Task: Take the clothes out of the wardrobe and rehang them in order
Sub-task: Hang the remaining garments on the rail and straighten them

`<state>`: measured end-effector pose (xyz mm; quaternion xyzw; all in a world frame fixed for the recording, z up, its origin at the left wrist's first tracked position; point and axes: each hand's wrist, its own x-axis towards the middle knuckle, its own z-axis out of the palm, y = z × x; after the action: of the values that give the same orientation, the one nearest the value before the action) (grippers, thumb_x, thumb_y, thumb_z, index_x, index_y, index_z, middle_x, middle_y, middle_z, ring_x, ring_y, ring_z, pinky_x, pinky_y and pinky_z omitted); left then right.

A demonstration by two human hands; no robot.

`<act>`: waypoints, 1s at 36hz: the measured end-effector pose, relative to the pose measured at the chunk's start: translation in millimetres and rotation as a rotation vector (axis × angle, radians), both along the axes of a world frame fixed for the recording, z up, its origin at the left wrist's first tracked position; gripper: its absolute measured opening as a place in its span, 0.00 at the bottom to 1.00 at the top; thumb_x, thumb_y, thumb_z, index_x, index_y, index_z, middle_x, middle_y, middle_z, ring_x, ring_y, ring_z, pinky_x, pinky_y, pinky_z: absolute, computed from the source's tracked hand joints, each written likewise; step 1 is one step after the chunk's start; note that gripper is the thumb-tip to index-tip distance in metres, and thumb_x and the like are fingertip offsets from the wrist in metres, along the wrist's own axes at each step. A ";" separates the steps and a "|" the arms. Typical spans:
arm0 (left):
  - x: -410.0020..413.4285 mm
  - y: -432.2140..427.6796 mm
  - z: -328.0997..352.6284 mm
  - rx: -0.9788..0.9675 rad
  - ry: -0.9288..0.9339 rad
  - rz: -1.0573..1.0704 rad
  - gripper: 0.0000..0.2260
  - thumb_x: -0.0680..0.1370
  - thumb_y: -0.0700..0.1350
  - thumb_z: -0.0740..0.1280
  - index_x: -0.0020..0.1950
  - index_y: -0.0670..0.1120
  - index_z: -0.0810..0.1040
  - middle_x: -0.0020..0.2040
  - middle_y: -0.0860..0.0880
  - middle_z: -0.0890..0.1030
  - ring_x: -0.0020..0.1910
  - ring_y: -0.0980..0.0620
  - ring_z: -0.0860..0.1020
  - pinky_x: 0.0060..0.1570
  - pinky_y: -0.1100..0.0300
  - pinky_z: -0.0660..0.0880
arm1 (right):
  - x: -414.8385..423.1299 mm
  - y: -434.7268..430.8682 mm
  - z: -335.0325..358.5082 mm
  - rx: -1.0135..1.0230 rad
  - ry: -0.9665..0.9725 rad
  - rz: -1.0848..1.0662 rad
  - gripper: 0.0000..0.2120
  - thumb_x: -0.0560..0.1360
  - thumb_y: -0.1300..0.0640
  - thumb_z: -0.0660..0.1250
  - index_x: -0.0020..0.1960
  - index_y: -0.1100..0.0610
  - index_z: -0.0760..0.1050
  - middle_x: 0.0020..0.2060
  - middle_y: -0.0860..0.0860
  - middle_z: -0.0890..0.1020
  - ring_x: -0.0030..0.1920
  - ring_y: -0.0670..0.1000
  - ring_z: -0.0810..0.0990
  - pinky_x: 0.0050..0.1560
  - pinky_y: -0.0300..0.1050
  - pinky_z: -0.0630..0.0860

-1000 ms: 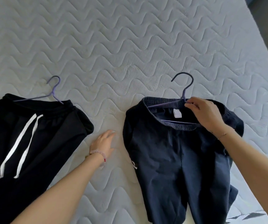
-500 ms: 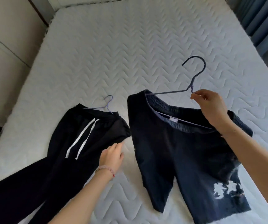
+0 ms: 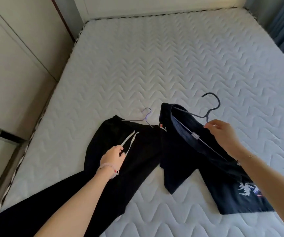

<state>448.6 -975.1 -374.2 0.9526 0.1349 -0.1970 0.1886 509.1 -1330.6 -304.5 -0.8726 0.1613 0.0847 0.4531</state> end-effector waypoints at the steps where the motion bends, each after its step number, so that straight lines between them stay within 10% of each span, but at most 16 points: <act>1: 11.1 8.6 -4.2 -0.007 -0.002 -0.011 0.13 0.79 0.49 0.58 0.62 0.49 0.72 0.60 0.51 0.77 0.56 0.49 0.77 0.53 0.50 0.77 | 0.1 8.5 -4.3 0.003 0.005 -0.014 0.06 0.75 0.56 0.64 0.44 0.55 0.79 0.31 0.51 0.78 0.25 0.44 0.73 0.30 0.41 0.65; 22: 151.0 55.2 -99.1 -0.056 0.037 -0.172 0.17 0.79 0.47 0.59 0.68 0.48 0.69 0.66 0.49 0.72 0.62 0.47 0.74 0.56 0.49 0.75 | 23.9 75.5 -134.1 0.102 0.163 -0.221 0.09 0.76 0.55 0.64 0.40 0.53 0.80 0.27 0.51 0.70 0.28 0.49 0.65 0.32 0.44 0.62; 36: 248.6 32.9 -177.2 0.161 0.172 -0.429 0.22 0.81 0.45 0.53 0.75 0.44 0.56 0.75 0.43 0.62 0.73 0.44 0.61 0.73 0.47 0.56 | 24.3 70.2 -155.6 0.155 0.156 -0.289 0.09 0.75 0.54 0.64 0.41 0.53 0.82 0.26 0.50 0.69 0.28 0.48 0.64 0.30 0.43 0.62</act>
<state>697.1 -942.2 -551.4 0.9510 -0.0397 -0.3017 0.0539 533.5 -1260.4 -460.1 -0.7937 0.3125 0.0983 0.5125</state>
